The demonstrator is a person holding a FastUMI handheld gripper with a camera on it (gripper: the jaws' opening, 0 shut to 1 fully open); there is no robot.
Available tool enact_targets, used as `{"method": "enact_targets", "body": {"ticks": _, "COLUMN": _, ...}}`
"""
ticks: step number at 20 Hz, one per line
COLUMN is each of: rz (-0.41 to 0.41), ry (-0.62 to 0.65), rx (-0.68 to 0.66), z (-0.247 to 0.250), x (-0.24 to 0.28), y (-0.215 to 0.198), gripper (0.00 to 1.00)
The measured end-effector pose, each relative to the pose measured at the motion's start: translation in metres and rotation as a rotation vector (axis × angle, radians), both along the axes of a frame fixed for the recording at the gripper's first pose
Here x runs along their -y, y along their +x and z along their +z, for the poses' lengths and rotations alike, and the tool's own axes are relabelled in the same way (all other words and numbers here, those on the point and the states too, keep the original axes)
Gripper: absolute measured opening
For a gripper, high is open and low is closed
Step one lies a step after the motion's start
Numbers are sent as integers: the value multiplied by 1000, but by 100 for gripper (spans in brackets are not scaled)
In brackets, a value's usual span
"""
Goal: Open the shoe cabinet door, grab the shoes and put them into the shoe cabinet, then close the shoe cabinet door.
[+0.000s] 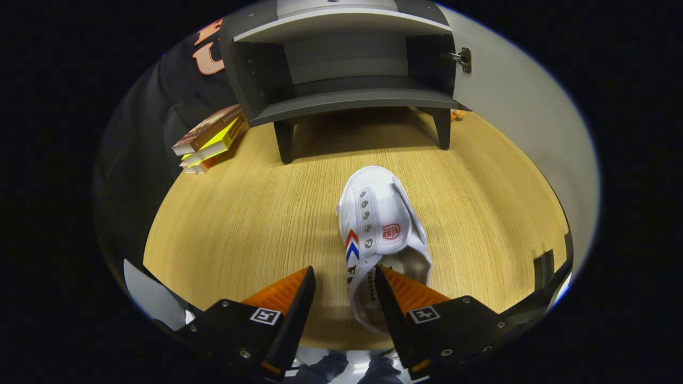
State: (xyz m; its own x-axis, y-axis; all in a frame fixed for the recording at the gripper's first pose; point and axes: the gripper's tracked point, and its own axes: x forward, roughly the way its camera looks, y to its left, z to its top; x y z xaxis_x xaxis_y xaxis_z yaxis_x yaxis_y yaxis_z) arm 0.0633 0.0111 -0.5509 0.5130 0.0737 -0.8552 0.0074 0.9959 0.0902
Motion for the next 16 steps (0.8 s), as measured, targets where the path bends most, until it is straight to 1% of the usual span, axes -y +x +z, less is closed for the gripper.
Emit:
{"method": "enact_targets", "body": {"ticks": 1, "rz": 2, "ry": -2, "rx": -3, "z": -1, "x": 1, "y": 1, "gripper": 69}}
{"method": "enact_targets", "body": {"ticks": 3, "rz": 6, "ry": -7, "rx": -10, "z": -3, "x": 1, "y": 2, "gripper": 58}}
{"method": "enact_targets", "body": {"ticks": 4, "rz": 7, "ry": -11, "rx": -16, "z": -5, "x": 3, "y": 2, "gripper": 47}}
{"method": "enact_targets", "body": {"ticks": 7, "rz": -9, "ry": -13, "rx": -24, "z": -7, "x": 8, "y": 3, "gripper": 32}}
{"method": "enact_targets", "body": {"ticks": 8, "rz": -13, "ry": -16, "rx": -21, "z": -6, "x": 10, "y": 3, "gripper": 25}}
{"method": "enact_targets", "body": {"ticks": 9, "rz": -11, "ry": -17, "rx": -20, "z": -5, "x": 9, "y": 3, "gripper": 21}}
{"method": "enact_targets", "body": {"ticks": 10, "rz": -6, "ry": -19, "rx": -18, "z": -5, "x": 9, "y": 2, "gripper": 14}}
{"method": "enact_targets", "body": {"ticks": 11, "rz": -1, "ry": -25, "rx": -19, "z": -4, "x": 9, "y": 3, "gripper": 12}}
{"method": "enact_targets", "body": {"ticks": 12, "rz": 1, "ry": -31, "rx": -20, "z": -3, "x": 9, "y": 3, "gripper": 7}}
{"method": "enact_targets", "body": {"ticks": 14, "rz": -3, "ry": -29, "rx": -26, "z": -1, "x": 9, "y": 3, "gripper": 0}}
{"method": "enact_targets", "body": {"ticks": 16, "rz": -5, "ry": -22, "rx": -20, "z": 4, "x": 9, "y": 6, "gripper": 0}}
